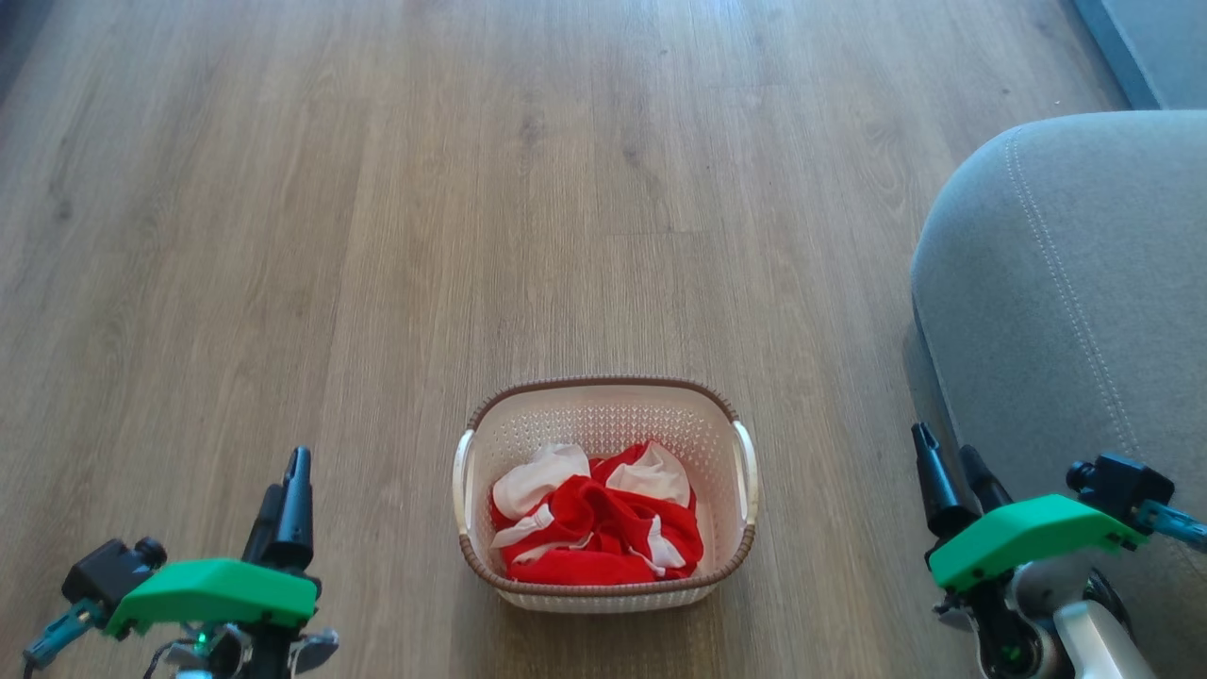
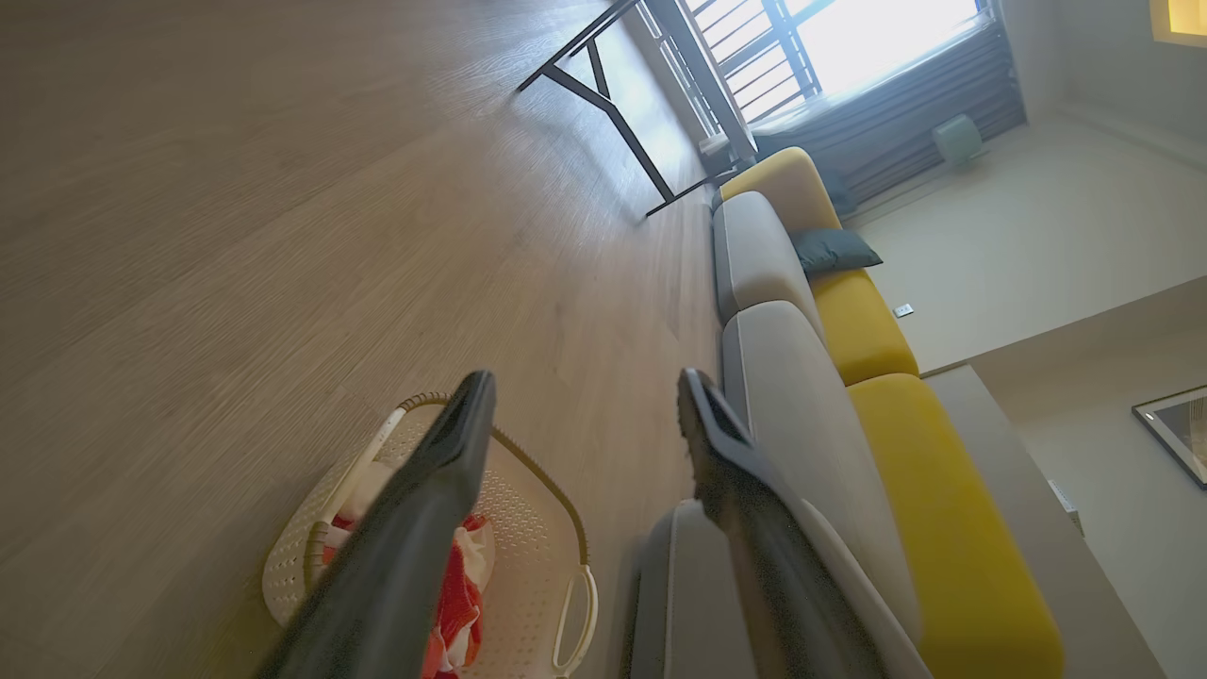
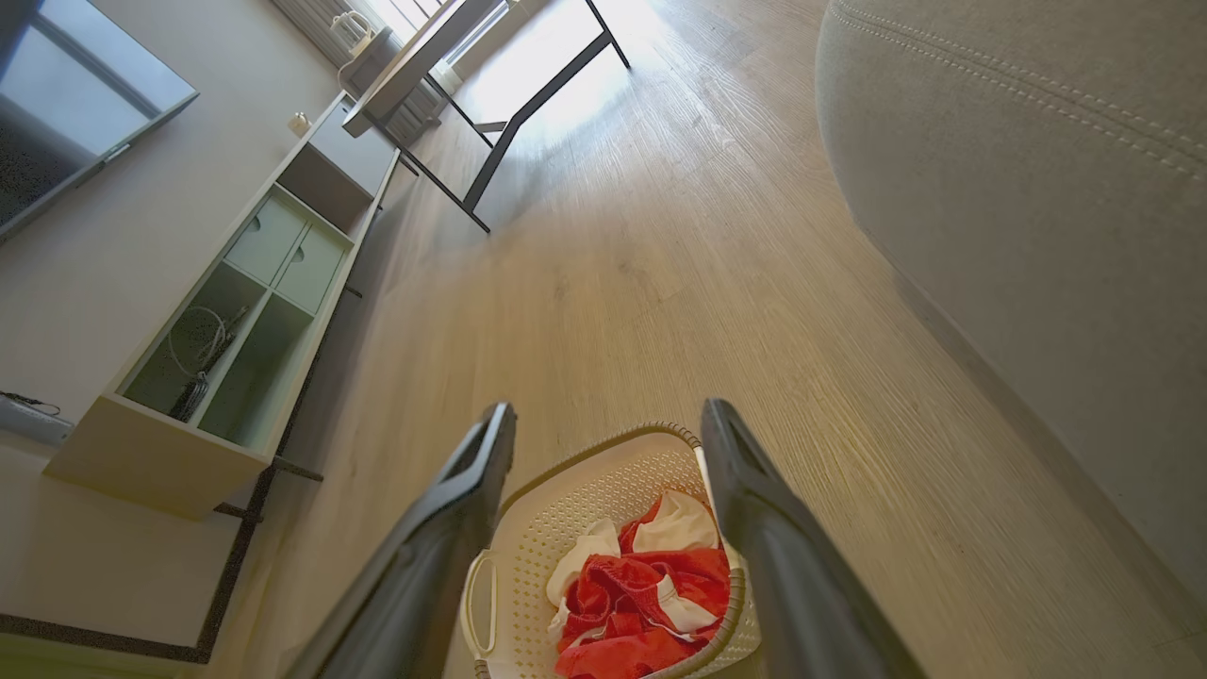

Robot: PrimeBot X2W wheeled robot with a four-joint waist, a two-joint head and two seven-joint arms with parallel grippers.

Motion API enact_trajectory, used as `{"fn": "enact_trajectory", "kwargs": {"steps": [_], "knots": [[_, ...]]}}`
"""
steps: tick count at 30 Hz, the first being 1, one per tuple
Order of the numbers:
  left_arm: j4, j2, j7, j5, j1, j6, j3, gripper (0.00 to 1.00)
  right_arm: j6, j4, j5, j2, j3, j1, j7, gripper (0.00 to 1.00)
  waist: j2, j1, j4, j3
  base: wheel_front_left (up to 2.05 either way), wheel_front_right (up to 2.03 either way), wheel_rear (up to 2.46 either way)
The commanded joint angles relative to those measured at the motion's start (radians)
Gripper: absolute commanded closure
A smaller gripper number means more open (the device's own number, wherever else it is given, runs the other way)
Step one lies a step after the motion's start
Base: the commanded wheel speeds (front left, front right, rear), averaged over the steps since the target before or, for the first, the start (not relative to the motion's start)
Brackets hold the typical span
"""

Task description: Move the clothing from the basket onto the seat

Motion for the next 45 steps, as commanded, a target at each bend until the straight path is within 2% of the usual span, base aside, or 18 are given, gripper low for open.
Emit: {"fn": "enact_trajectory", "kwargs": {"steps": [1, 45], "knots": [[-0.037, 0.024, -0.014, 0.034, -0.053, -0.004, 0.010, 0.00, 0.004, -0.037, -0.040, -0.028, 0.019, -0.054, -0.017, 0.00, 0.0000, 0.0000, -0.001, 0.000, 0.00, 0.00, 0.00], [-0.047, 0.062, -0.142, 0.491, -0.050, -0.006, -0.010, 0.00, 0.006, -0.064, -0.558, -0.105, 0.157, -0.066, -0.143, 0.00, 0.0000, 0.0000, -0.012, -0.002, 0.00, 0.00, 0.00]]}}
